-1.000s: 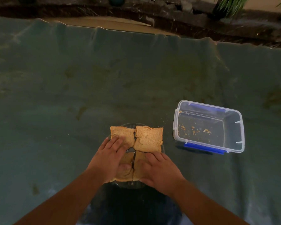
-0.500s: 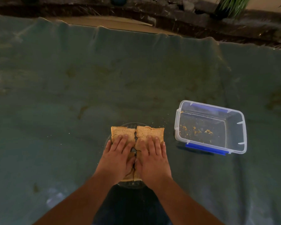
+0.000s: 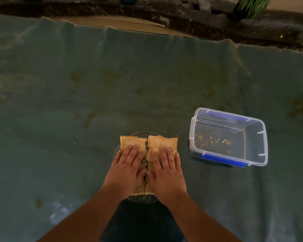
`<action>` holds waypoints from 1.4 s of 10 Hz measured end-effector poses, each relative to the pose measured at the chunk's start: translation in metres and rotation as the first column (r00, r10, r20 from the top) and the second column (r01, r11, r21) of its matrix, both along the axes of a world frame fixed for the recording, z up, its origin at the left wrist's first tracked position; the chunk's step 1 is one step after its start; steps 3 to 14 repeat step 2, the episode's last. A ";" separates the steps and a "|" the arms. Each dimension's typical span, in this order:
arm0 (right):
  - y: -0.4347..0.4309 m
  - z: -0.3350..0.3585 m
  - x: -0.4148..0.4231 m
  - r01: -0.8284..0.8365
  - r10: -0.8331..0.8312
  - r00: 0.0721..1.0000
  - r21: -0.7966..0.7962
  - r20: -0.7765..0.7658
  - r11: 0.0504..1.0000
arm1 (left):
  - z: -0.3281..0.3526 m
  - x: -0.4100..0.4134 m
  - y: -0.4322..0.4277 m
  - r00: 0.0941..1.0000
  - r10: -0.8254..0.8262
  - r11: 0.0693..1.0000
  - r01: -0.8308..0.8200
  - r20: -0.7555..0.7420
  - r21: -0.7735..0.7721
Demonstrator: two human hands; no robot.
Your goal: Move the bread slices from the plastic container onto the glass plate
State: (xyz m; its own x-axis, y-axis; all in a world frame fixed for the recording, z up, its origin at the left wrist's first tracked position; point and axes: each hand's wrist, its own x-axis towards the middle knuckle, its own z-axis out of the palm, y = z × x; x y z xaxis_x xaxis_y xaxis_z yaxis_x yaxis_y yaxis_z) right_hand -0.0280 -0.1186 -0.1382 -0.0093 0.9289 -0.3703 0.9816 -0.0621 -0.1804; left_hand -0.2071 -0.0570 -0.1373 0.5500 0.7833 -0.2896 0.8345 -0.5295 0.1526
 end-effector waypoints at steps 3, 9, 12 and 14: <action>0.001 0.006 0.001 0.015 -0.016 1.000 -0.047 -0.014 0.999 | 0.009 0.002 0.002 0.999 -0.009 1.000 0.008 -0.030 -0.022; 0.001 0.006 0.001 0.015 -0.016 1.000 -0.047 -0.014 0.999 | 0.009 0.002 0.002 0.999 -0.009 1.000 0.008 -0.030 -0.022; 0.001 0.006 0.001 0.015 -0.016 1.000 -0.047 -0.014 0.999 | 0.009 0.002 0.002 0.999 -0.009 1.000 0.008 -0.030 -0.022; 0.001 0.006 0.001 0.015 -0.016 1.000 -0.047 -0.014 0.999 | 0.009 0.002 0.002 0.999 -0.009 1.000 0.008 -0.030 -0.022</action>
